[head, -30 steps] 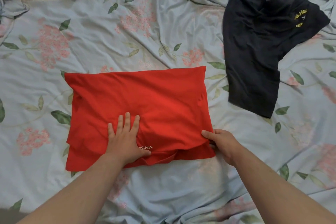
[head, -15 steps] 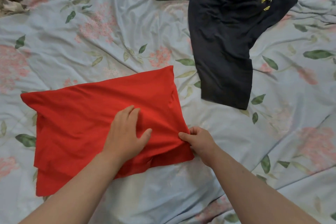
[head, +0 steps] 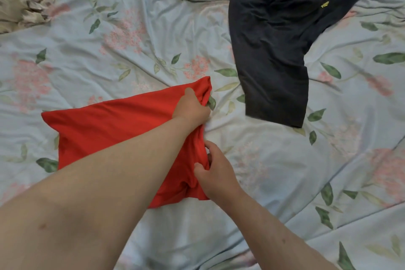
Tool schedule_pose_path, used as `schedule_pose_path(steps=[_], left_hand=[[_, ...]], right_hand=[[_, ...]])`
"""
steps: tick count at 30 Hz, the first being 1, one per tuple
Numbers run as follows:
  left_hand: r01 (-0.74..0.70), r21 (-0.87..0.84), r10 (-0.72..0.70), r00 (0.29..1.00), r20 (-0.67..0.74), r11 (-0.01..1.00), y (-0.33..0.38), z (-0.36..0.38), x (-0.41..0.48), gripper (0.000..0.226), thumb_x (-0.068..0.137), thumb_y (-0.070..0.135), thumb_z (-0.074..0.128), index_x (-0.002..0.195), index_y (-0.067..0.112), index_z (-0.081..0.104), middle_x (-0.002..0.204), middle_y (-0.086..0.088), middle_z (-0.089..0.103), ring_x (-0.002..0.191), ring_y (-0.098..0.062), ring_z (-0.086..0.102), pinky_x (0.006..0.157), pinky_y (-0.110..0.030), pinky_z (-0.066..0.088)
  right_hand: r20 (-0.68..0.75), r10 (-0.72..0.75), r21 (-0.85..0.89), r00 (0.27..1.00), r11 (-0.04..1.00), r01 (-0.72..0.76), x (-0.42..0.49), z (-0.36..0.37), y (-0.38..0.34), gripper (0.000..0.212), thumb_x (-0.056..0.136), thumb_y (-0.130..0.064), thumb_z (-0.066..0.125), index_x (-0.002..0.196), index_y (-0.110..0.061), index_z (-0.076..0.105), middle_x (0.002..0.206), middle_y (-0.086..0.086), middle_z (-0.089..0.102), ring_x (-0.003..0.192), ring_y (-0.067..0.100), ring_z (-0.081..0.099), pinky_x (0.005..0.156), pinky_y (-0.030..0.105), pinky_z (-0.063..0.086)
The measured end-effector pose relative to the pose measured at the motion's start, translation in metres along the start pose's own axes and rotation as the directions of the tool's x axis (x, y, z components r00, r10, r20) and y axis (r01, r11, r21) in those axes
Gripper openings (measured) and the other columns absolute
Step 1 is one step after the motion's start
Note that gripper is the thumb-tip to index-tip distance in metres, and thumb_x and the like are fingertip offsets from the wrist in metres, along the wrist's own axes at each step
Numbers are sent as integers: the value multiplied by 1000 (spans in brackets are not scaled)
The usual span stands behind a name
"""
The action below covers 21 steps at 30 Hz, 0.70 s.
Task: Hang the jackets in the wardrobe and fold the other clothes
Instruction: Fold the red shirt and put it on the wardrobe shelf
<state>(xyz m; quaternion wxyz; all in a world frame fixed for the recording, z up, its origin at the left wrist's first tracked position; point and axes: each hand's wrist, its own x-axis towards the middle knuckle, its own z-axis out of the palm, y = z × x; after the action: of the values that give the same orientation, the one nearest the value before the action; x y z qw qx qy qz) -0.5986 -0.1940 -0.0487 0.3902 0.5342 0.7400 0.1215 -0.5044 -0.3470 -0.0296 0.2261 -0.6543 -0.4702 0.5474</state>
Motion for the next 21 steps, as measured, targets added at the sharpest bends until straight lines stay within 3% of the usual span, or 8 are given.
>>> schedule_pose_path(steps=[3,6,9,12,17,19,21], left_hand=[[83,-399,-77,997,32,913,-20,-35,-5,9,81,5,62,81,12,56,70,-4,53,63,-20,49,57,-28,39],[222,-651,-191,974,119,726,-39,-74,-9,12,85,-2,59,90,9,63,73,-11,64,62,-23,61,61,-30,52],[233,-676,-189,972,139,700,-66,-113,-15,13,90,2,59,93,13,65,70,-3,71,56,-14,66,50,-21,51],[227,-673,-194,973,125,704,-96,-146,-23,14,91,7,63,104,12,67,84,-4,71,61,-11,67,52,-19,50],[175,-721,-208,977,44,670,-143,-189,-32,21,90,3,67,110,6,65,91,-7,71,63,-9,69,54,-19,54],[162,-705,-220,976,9,691,-162,-203,-33,23,89,4,68,111,6,65,93,-8,71,67,-11,70,57,-21,55],[180,-710,-250,968,5,680,-180,-214,-32,25,87,6,71,112,7,66,100,-10,72,80,-17,71,70,-28,58]], right_hand=[[39,-33,-24,999,999,34,-8,21,-13,64,84,-20,59,144,-33,42,100,-8,59,86,10,58,89,34,52],[57,-102,-30,993,994,104,-16,47,-25,67,86,-20,60,148,-32,38,100,-12,48,86,5,47,89,28,46],[93,-154,-32,984,987,158,-23,78,-42,68,86,-22,60,149,-32,36,99,-13,46,87,4,45,91,31,46],[128,-191,-53,973,979,199,-27,110,-57,69,86,-25,59,150,-31,35,96,-12,47,85,6,47,91,34,48],[195,-233,-56,953,967,248,-28,169,-77,71,88,-25,61,153,-27,33,94,-8,46,81,8,46,76,17,33],[238,-223,-63,945,968,244,-27,191,-82,73,89,-26,61,155,-26,30,97,1,57,91,17,56,80,17,36],[273,-219,-68,937,967,246,-26,208,-86,74,90,-27,60,156,-25,28,114,5,66,106,18,59,84,13,36]])
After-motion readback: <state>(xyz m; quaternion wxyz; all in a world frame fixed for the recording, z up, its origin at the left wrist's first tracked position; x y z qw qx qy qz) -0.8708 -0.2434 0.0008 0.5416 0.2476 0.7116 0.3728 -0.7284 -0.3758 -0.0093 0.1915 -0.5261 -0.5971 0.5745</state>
